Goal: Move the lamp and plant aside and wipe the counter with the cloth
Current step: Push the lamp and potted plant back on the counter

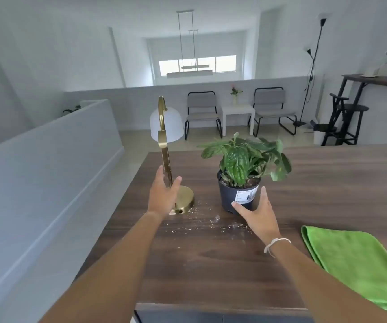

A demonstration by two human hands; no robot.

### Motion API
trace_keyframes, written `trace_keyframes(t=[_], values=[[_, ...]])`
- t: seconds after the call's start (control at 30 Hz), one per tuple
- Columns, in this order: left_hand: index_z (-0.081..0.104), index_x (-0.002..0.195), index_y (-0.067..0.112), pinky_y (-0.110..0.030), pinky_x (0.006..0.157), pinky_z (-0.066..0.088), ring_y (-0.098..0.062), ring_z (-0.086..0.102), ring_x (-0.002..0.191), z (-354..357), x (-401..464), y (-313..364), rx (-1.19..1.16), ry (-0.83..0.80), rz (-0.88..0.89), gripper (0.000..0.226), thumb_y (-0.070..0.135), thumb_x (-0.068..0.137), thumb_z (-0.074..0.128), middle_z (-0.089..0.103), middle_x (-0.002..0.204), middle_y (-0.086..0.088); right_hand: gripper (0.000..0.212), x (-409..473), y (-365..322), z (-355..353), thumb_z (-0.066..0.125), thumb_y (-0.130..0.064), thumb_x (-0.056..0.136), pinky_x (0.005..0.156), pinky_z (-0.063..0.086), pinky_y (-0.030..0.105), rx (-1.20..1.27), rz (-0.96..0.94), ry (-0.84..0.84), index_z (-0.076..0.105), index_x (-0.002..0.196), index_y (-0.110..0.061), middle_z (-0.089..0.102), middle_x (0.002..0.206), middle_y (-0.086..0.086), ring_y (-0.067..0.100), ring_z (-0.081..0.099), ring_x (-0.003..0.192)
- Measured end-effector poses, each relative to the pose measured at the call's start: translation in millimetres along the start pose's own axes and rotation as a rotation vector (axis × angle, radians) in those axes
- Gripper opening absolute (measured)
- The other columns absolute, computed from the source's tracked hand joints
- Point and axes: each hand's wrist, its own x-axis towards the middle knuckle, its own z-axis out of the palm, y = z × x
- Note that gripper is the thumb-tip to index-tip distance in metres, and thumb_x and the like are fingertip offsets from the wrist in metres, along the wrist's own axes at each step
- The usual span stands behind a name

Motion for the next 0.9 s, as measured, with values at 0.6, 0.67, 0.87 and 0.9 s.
trace_keyframes(t=[0.6,0.67,0.87,0.9], values=[[0.058,0.097,0.006,-0.041,0.088,0.047,-0.038,0.060,0.097,33,11,-46,0.283,0.063,-0.086,0.032,0.029,0.097,0.036,0.066,0.101,-0.018,0.101,36,16,25,0.080,-0.042,0.063,0.093,0.041,0.034,0.121,-0.015,0.040,0.020,0.143,-0.027,0.047,0.142,-0.003,0.022,0.048,0.126],[0.051,0.079,0.005,-0.045,0.080,0.048,-0.041,0.060,0.085,33,12,-51,0.322,0.077,-0.064,0.036,0.031,0.097,0.035,0.065,0.085,-0.021,0.101,37,14,27,0.080,-0.043,0.062,0.094,0.042,0.035,0.112,-0.013,0.039,0.021,0.143,-0.026,0.048,0.141,-0.002,0.023,0.049,0.126],[0.058,0.085,-0.001,-0.043,0.074,0.047,-0.039,0.060,0.079,31,15,-54,0.373,0.085,0.000,0.040,0.031,0.097,0.036,0.066,0.081,-0.021,0.102,41,9,36,0.081,-0.042,0.062,0.095,0.042,0.035,0.110,-0.027,0.049,0.021,0.144,-0.025,0.047,0.142,-0.001,0.022,0.048,0.127],[0.059,0.087,-0.001,-0.043,0.075,0.047,-0.038,0.060,0.080,32,17,-54,0.370,0.090,0.004,0.040,0.030,0.097,0.037,0.067,0.083,-0.020,0.103,43,8,37,0.081,-0.042,0.063,0.095,0.042,0.036,0.110,-0.029,0.049,0.020,0.144,-0.025,0.047,0.142,0.000,0.022,0.047,0.128]])
